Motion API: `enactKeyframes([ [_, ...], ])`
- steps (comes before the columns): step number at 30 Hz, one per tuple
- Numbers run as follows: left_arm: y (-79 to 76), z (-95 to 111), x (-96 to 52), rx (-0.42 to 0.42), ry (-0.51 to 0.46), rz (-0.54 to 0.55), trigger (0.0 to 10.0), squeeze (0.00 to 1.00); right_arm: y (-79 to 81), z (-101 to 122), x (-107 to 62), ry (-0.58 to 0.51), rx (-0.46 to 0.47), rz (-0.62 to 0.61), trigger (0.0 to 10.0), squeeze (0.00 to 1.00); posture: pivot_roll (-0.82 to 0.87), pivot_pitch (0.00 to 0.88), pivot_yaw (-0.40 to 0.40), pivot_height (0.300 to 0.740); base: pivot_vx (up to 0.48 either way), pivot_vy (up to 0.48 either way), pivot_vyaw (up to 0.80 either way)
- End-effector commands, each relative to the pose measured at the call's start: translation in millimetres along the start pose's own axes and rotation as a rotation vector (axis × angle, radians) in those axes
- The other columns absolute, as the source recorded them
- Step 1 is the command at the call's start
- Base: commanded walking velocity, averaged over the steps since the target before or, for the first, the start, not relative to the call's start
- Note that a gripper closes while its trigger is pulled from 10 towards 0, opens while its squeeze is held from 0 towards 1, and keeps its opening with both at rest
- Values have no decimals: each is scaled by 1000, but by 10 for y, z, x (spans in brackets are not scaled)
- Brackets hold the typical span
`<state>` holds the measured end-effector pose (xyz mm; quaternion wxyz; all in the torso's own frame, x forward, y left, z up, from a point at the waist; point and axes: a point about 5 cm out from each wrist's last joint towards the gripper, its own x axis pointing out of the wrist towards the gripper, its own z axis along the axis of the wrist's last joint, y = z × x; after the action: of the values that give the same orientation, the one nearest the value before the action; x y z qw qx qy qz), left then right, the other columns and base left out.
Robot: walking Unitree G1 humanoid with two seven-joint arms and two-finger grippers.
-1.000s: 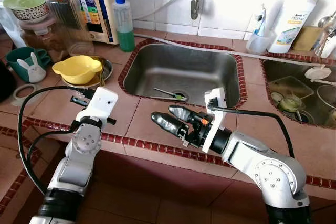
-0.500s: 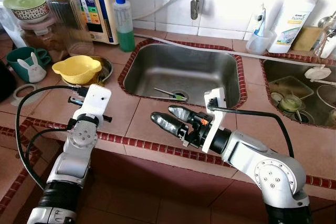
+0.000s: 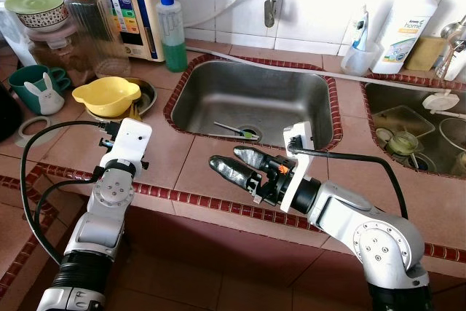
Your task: Kitchen organization
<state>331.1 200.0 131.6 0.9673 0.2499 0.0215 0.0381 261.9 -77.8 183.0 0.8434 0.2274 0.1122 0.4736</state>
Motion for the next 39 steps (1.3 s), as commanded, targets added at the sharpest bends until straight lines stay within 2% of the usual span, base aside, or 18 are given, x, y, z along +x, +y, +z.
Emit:
enactKeyframes([
  [1, 63, 73, 2, 16, -34, 29, 10000, 1000, -3, 13, 12, 0, -5, 1, 10000, 0, 17, 77, 18, 740, 0, 0, 0],
  [8, 97, 136, -40, 26, -57, 45, 10000, 1000, -3, 15, 13, 0, -5, 1, 10000, 0, 20, 78, 18, 740, 0, 0, 0],
  [12, 101, 160, -96, 66, -83, 69, 10000, 1000, -3, 13, 12, 1, -4, 1, 10000, 0, 21, 79, 18, 740, 0, 0, 0],
  [13, 99, 161, -111, 82, -86, 75, 10000, 365, -3, 13, 11, 1, -3, 2, 10000, 0, 21, 79, 18, 740, 0, 0, 0],
  [14, 88, 165, -141, 101, -94, 75, 10000, 0, -2, 12, 10, 1, -2, 2, 10000, 0, 21, 80, 17, 740, 0, 0, 0],
  [21, 77, 139, -225, 125, -103, 67, 10000, 0, 0, 11, 3, 5, -1, 6, 10000, 0, 19, 83, 14, 740, 0, 0, 0],
  [27, 46, -49, -319, 160, -48, 44, 10000, 0, 25, -9, -36, 46, -15, 48, 10000, 0, 22, 88, 10, 740, 0, 0, 0],
  [31, 53, -144, -305, 174, -21, 52, 10000, 0, 14, -39, -47, 65, -28, 40, 10000, 0, 17, 89, 8, 740, 0, 0, 0],
  [39, 56, -180, -197, 194, -6, 42, 10000, 0, 32, -68, -62, 82, -38, 44, 10000, 0, 7, 97, 4, 740, 0, 0, 0],
])
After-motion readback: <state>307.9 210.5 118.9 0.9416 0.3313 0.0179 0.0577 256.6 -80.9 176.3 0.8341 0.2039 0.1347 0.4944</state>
